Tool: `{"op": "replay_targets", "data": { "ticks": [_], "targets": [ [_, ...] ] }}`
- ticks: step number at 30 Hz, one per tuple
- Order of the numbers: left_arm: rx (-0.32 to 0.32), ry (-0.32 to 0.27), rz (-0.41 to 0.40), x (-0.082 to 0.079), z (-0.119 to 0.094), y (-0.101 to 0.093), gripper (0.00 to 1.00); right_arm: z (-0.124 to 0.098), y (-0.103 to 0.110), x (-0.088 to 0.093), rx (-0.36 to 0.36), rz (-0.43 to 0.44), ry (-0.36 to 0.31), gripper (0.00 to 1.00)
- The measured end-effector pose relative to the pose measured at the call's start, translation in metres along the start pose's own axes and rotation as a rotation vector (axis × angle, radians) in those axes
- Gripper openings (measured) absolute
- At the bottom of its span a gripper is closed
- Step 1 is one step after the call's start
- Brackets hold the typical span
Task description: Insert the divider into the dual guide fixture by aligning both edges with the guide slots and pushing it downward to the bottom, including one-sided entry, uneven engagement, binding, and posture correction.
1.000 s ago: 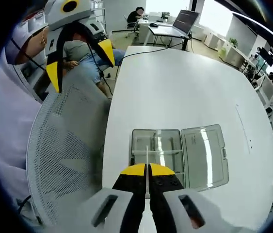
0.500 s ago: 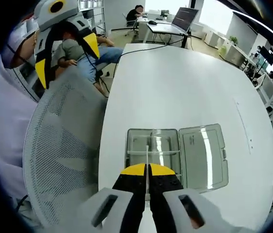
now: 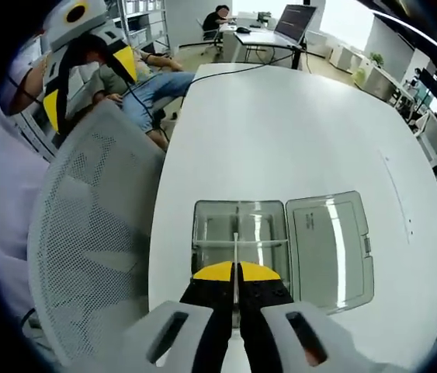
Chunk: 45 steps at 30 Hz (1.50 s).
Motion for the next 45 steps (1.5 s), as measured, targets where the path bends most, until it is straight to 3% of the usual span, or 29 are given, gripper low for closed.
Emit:
{"op": "replay_targets", "data": {
  "ticks": [40,45],
  "targets": [
    [-0.012,0.009,-0.021,-0.003,0.003,0.008,0.5,0.016,-0.005,0.004,-0.031,0.046,0.021,0.0],
    [-0.012,0.007,-0.024,-0.004,0.003,0.008,0.5,0.018,-0.005,0.005,-0.028,0.057,0.001,0.0]
  ]
}}
Point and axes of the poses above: the point that each gripper's makers call its tool centre point, and the gripper's own axes: z roughly forward along the fingers, y roughly to its left, x roughly out of its underside, the point moved 8 cm from there along -z, roughly backward along the fingers, and after that the axes turned 15 degrees about -z, right-handed, at the moved point
